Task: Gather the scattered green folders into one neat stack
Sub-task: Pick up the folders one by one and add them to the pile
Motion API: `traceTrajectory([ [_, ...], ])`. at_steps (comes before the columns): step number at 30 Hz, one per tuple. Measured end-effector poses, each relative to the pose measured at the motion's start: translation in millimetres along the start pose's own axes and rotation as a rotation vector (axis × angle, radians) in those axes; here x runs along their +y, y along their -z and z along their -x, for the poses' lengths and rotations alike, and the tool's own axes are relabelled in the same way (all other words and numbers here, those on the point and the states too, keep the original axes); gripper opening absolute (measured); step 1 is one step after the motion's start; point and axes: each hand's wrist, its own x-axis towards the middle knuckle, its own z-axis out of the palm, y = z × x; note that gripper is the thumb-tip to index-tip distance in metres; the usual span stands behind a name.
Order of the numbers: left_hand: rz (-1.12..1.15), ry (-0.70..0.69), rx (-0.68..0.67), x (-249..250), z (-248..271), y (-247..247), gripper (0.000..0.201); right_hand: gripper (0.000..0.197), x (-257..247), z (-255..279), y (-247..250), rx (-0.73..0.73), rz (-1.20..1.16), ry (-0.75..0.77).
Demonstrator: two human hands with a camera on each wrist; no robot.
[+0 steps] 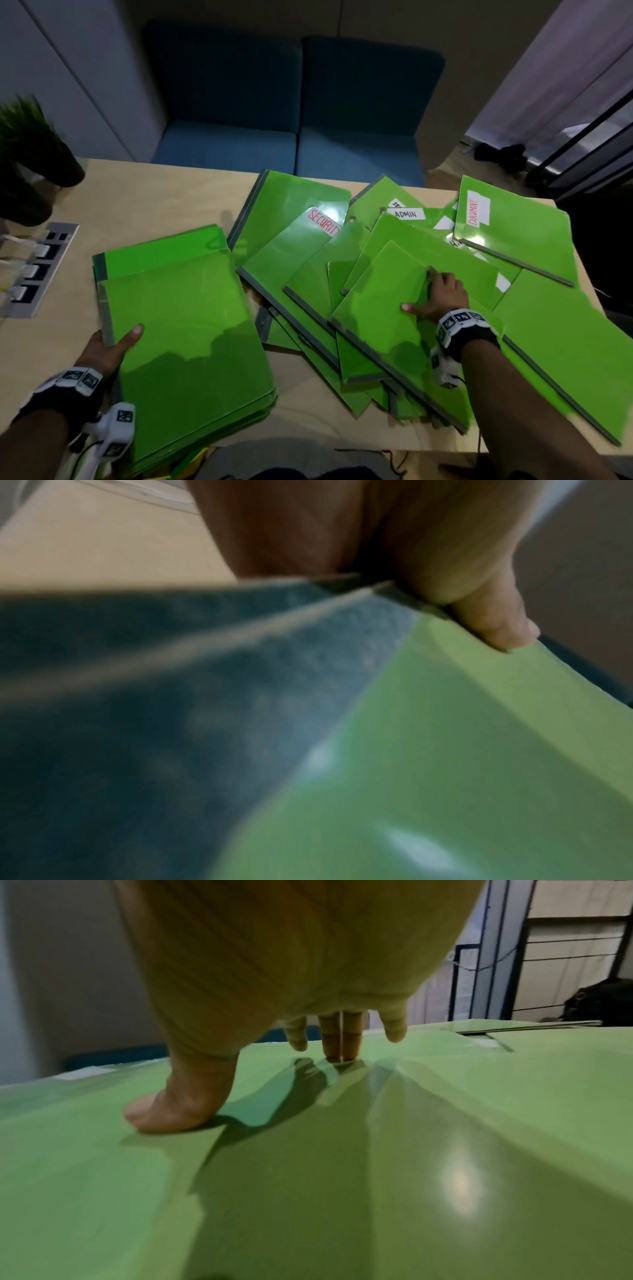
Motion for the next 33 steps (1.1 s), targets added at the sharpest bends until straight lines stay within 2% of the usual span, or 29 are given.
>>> traceTrajectory([
  [3,-0.010,0.027,0.023,3,6,-1,0.064,0.126,-11,-11,6,-0.027,0.069,0.041],
  [6,0.004,0.025,0.021,5,6,-1,0.065,0.123,-19,-25,17,-0.036,-0.017,0.070],
  [10,-0.039,0.056,0.046,4,6,-1,0.069,0.120,-24,-54,44,0.032,0.002,0.141],
  [13,-0.054,0.080,0.057,7,7,-2,0.068,0.118,-26,-77,62,0.052,-0.028,0.135],
  [18,-0.031,0.088,0.079,9,7,-2,0.067,0.116,-34,-101,66,-0.087,-0.107,0.062],
  [21,-0.012,0.096,0.081,7,5,-2,0.063,0.116,-38,-101,68,-0.014,0.011,0.080],
  [24,0.013,0.095,0.077,6,4,-3,0.066,0.116,-39,-97,82,0.106,-0.032,0.115],
  [26,0.013,0.099,0.077,6,4,-4,0.071,0.099,-42,-93,97,0.150,-0.065,0.182],
  [28,0.005,0.106,0.085,10,11,-5,0.067,0.067,-50,-84,116,0.183,-0.186,0.265],
  [29,0.012,0.097,0.084,13,15,-5,0.065,0.058,-55,-75,126,0.190,-0.275,0.303],
  [33,0.013,0.043,0.046,11,17,0,0.065,0.045,-97,-38,151,0.194,-0.376,0.423],
])
